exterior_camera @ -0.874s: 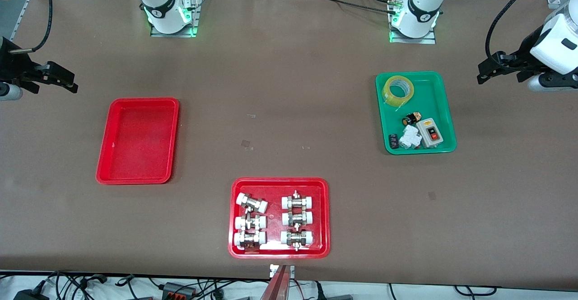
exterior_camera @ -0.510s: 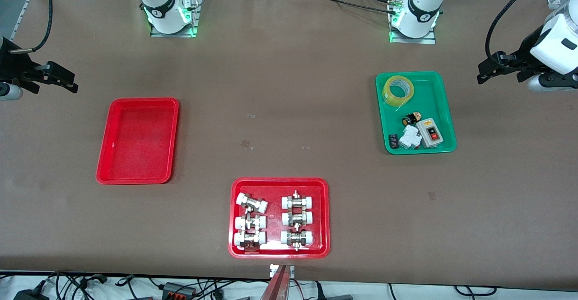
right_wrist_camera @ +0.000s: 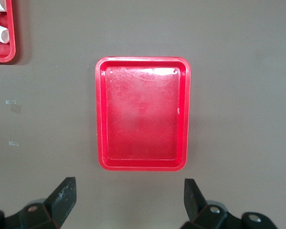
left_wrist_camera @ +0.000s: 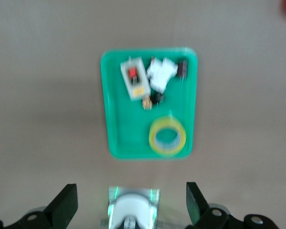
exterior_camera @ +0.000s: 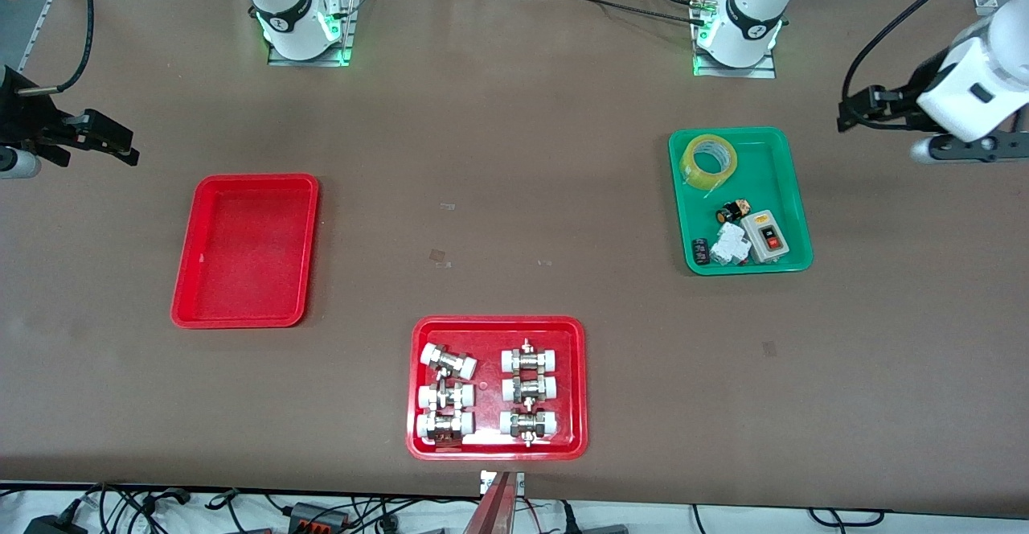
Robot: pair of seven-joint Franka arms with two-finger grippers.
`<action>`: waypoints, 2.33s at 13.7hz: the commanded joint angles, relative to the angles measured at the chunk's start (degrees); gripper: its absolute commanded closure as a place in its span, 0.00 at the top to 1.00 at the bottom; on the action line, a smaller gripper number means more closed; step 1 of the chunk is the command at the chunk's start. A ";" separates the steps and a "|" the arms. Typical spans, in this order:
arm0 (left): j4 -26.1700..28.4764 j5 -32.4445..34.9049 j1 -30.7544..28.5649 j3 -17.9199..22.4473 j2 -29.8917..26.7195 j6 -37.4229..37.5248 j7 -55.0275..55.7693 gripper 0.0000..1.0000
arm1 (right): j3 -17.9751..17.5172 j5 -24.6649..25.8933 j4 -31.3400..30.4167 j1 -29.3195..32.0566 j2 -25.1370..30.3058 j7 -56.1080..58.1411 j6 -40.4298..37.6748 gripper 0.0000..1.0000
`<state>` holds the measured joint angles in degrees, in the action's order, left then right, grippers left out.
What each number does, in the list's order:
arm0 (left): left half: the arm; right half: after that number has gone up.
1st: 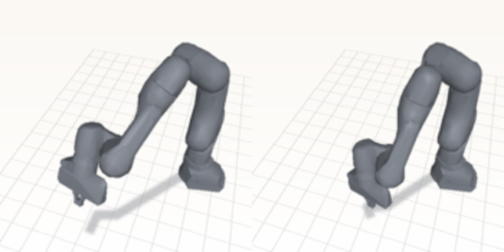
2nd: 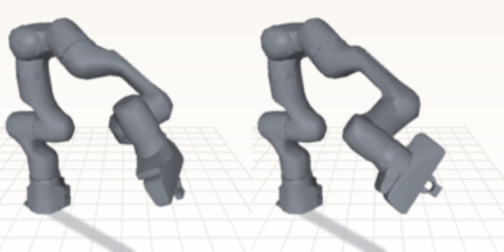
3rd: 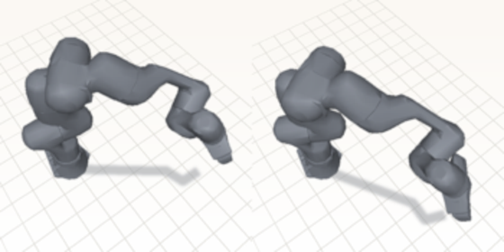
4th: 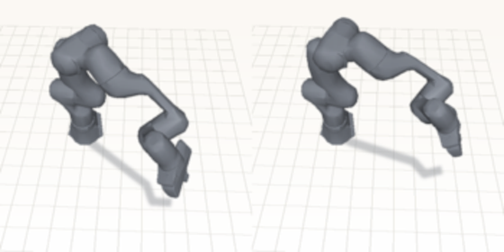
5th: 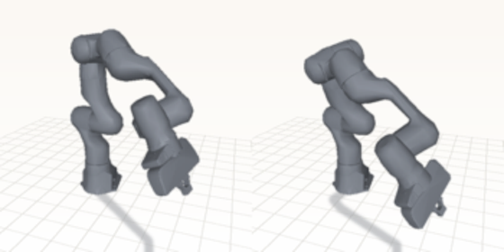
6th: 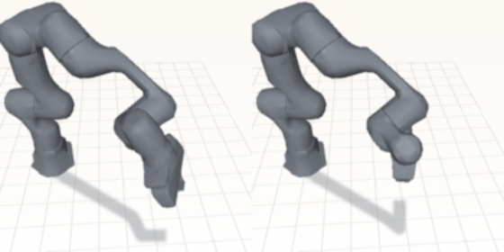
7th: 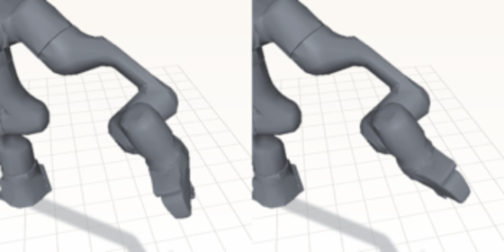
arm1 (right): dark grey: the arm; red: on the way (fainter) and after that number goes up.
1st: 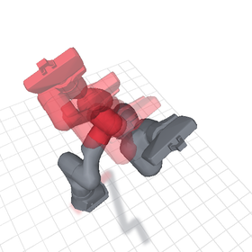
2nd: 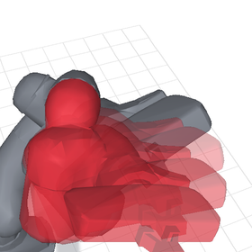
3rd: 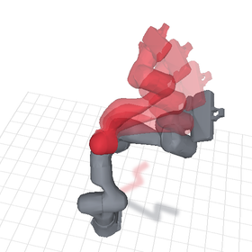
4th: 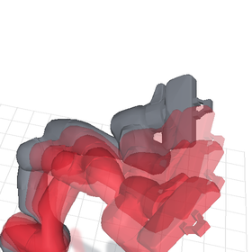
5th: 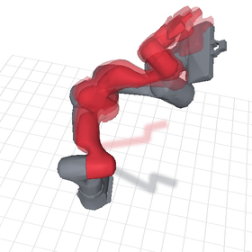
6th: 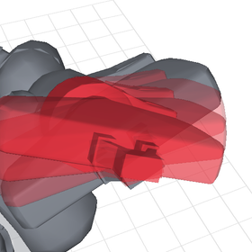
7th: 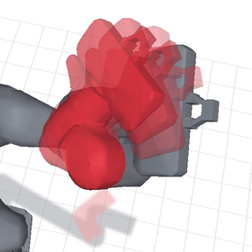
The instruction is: Left arm passes tape to right arm into tray
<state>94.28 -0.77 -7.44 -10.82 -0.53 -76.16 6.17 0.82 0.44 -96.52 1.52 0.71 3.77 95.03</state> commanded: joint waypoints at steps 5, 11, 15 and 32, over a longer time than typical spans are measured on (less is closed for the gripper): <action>23.27 -3.09 -0.38 -0.61 -0.44 -10.45 -0.28 1.00 | -0.47 -0.35 1.07 0.41 0.16 0.19 -0.29 1.00; 44.32 -5.99 -1.00 -0.61 4.64 -38.60 1.39 1.00 | -0.29 -0.35 1.51 0.59 0.16 0.19 -0.99 1.00; 47.75 -9.33 -2.40 -0.70 11.50 -48.38 1.48 1.00 | -0.38 -0.44 1.51 0.59 0.16 0.01 -1.16 1.00; 39.53 -11.71 -2.67 -1.14 9.23 -35.15 0.95 0.01 | -0.38 -0.26 1.68 0.42 0.25 0.27 -1.16 1.00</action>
<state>138.83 -11.56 -9.90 -11.69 11.57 -118.41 7.46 0.83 0.44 -95.81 1.62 0.71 3.77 94.92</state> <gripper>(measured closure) 0.784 0.000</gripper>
